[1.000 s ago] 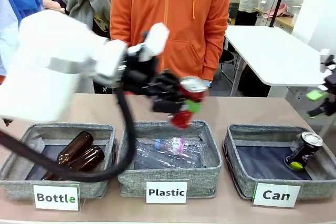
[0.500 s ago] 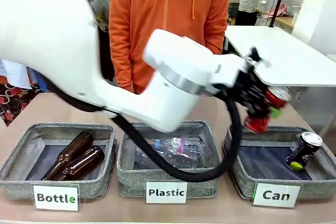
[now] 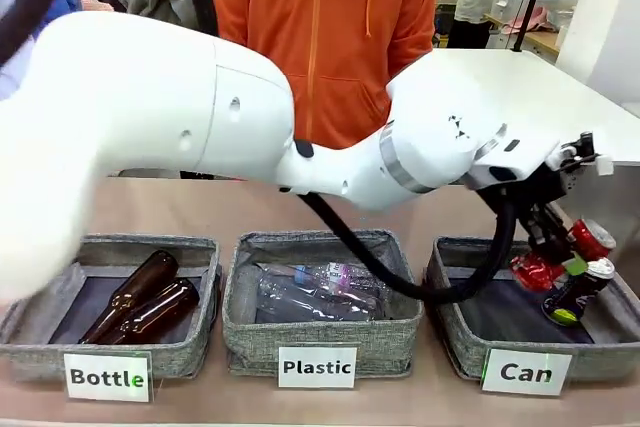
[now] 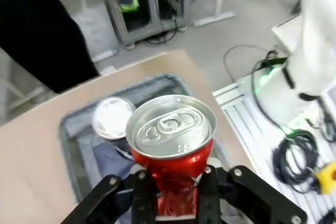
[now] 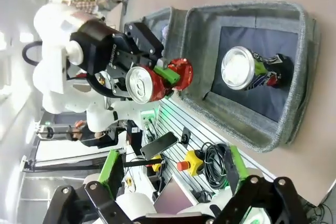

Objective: Sort the can waste into the basket.
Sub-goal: Pick up the can waste from the table and place it in the right Fabric basket.

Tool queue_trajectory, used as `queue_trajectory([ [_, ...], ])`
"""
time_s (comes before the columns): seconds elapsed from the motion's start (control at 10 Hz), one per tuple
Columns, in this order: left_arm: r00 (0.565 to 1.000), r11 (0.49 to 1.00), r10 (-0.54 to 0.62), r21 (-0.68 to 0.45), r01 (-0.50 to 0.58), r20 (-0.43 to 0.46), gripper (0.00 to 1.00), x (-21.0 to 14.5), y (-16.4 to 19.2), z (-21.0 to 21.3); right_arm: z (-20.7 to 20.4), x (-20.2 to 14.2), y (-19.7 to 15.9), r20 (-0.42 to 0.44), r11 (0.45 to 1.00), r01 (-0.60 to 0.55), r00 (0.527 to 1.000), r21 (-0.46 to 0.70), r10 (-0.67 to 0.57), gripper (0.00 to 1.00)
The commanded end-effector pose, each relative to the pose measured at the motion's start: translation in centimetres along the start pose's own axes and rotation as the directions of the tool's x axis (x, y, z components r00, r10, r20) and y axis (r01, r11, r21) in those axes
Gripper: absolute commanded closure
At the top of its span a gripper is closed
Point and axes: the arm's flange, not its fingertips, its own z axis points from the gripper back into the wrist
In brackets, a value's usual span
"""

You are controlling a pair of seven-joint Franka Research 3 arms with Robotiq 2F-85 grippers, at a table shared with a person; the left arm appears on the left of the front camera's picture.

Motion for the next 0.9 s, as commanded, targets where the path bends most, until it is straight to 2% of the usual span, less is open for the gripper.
queue_trajectory([
  [0.0,1.0,1.0,-0.014,0.021,0.014,-0.013,0.74,2.1,1.6,-0.8,0.3,0.1,0.3,-0.012,1.0,0.018,1.0,-0.026,-0.018,0.0],
  [0.3,1.0,1.0,-0.016,0.009,0.016,-0.021,0.74,1.7,1.4,-0.6,0.3,0.1,0.3,-0.012,1.0,0.018,1.0,-0.026,-0.018,0.0],
  [0.4,0.999,0.999,-0.034,0.005,0.034,-0.017,0.27,1.6,1.5,-0.4,0.3,0.1,0.3,-0.012,1.0,0.018,1.0,-0.026,-0.018,0.0],
  [0.5,0.999,0.999,-0.037,0.004,0.037,-0.032,0.17,1.5,1.4,-0.1,0.3,0.1,0.3,-0.012,1.0,0.018,1.0,-0.026,-0.018,0.0],
  [0.6,0.998,0.999,-0.042,0.015,0.042,-0.037,0.0,1.4,1.3,0.1,0.3,0.1,0.3,-0.012,1.0,0.018,1.0,-0.026,-0.018,0.0],
  [0.8,0.998,0.999,-0.035,0.008,0.035,-0.045,0.0,1.0,1.5,0.5,0.3,0.1,0.3,-0.012,1.0,0.018,1.0,-0.026,-0.018,0.0],
])
